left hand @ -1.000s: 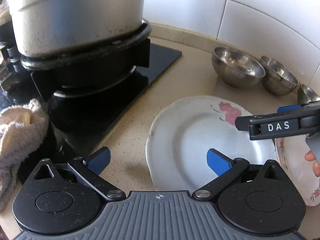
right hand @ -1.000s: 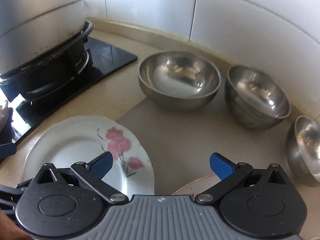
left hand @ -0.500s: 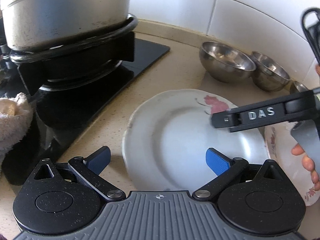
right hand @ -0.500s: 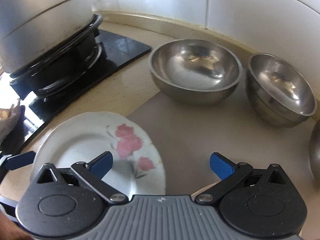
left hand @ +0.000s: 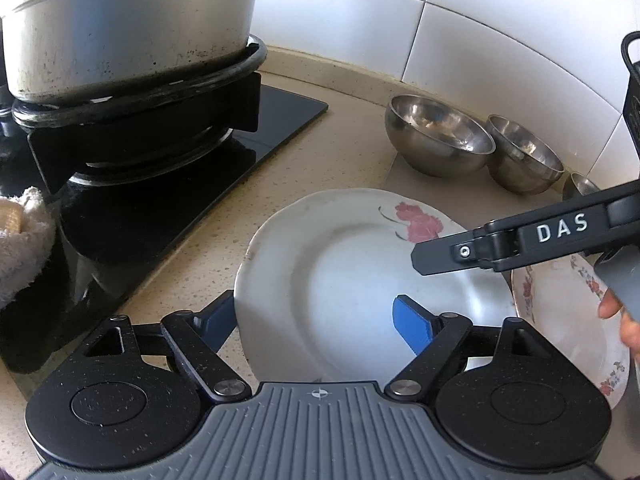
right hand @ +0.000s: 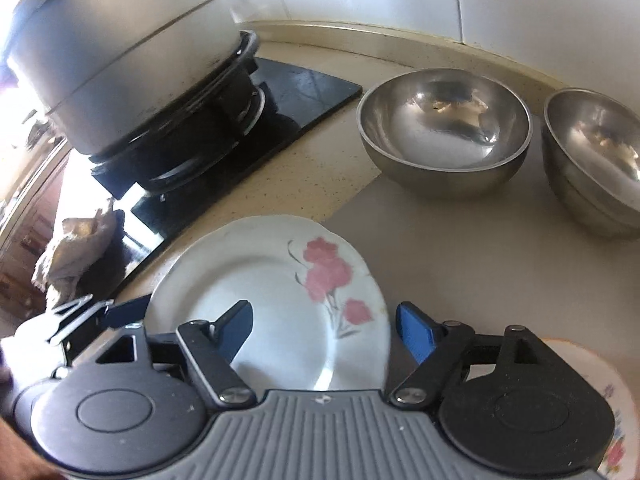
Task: Organize plates and bowls
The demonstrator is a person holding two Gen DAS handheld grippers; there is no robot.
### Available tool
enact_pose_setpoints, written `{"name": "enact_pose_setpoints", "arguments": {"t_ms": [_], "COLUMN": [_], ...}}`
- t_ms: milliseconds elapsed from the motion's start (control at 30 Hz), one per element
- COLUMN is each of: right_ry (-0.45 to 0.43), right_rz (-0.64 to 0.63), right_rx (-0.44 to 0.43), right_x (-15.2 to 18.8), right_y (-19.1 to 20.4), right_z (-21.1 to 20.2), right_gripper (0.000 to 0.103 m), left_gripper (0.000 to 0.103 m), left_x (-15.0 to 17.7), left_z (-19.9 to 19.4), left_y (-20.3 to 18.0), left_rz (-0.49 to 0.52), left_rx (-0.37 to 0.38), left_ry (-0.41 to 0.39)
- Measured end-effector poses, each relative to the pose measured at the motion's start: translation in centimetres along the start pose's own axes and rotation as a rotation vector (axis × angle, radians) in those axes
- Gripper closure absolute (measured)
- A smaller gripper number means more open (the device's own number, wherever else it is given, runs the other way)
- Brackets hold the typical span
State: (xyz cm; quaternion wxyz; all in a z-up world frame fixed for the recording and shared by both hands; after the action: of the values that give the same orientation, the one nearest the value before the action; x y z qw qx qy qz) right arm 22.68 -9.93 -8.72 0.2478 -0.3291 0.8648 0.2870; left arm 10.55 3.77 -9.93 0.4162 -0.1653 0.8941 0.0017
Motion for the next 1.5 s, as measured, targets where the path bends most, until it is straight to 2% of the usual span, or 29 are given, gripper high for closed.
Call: {"name": "enact_pose_setpoints", "arguments": {"t_ms": [100,200,267,400,500,567,633,900,967,1167,1333,1500], "right_ry": [0.019,0.017,0.016,0.017,0.016,0.014,0.009,-0.011,-0.013,-0.045,-0.065,-0.087], "right_rz": [0.011,0.016,0.067,0.139,0.251,0.302,0.299,0.356,0.325,0.360,0.445,0.473], "right_rx": [-0.035,-0.032,-0.049,-0.065,-0.108,-0.130,-0.123,-0.173,-0.179,-0.091,-0.072,-0.082], "right_x": [-0.2,0.3,0.4,0.9,1.3,1.6,1.8,3.2,3.6,4.3,4.9,4.4], "right_y": [0.3,0.5,0.1,-0.4,-1.2,-1.6,-1.3,-1.2,-0.9,0.0,0.0,0.2], "right_z": [0.1,0.0,-0.2,-0.8,-1.2,-1.2,-1.3,-2.0,-2.3,-2.6,-2.9,-3.7], "right_gripper": [0.041,0.041,0.041,0.041,0.041,0.041,0.041,0.042,0.042,0.043,0.043,0.043], "left_gripper": [0.020,0.019,0.019,0.027,0.036,0.038,0.037,0.039,0.038,0.041,0.043,0.043], "left_x": [0.3,0.8,0.9,0.5,0.0,-0.1,-0.1,1.4,1.8,1.8,1.2,0.5], "left_z": [0.0,-0.3,-0.4,-0.5,-0.5,-0.5,-0.6,-2.4,-2.7,-2.9,-2.7,-3.0], "left_y": [-0.4,-0.3,-0.4,0.0,0.7,1.0,1.0,2.4,2.4,2.0,2.3,2.7], "left_rz": [0.040,0.043,0.037,0.006,-0.025,-0.035,-0.024,0.042,0.053,0.021,-0.004,-0.012], "left_rx": [-0.006,0.002,-0.007,-0.040,-0.051,-0.049,-0.054,0.036,0.037,0.017,0.014,0.032], "left_ry": [-0.006,-0.025,-0.028,-0.035,-0.024,-0.015,-0.015,-0.022,-0.035,-0.033,-0.004,-0.001]}}
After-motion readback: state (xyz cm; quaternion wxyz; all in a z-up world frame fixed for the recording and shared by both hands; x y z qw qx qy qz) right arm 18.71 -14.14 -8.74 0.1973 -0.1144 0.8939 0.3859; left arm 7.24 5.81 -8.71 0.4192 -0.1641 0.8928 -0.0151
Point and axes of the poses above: each gripper's, at about its wrist camera, not at the fingertips, and z roughly the way its jaws point, y to its left, x to its underside, the point moved 3 cm from there along z, roughly the way its jaws point, and after that the axes turned 7 degrees about -y, right-handed, at the moved point
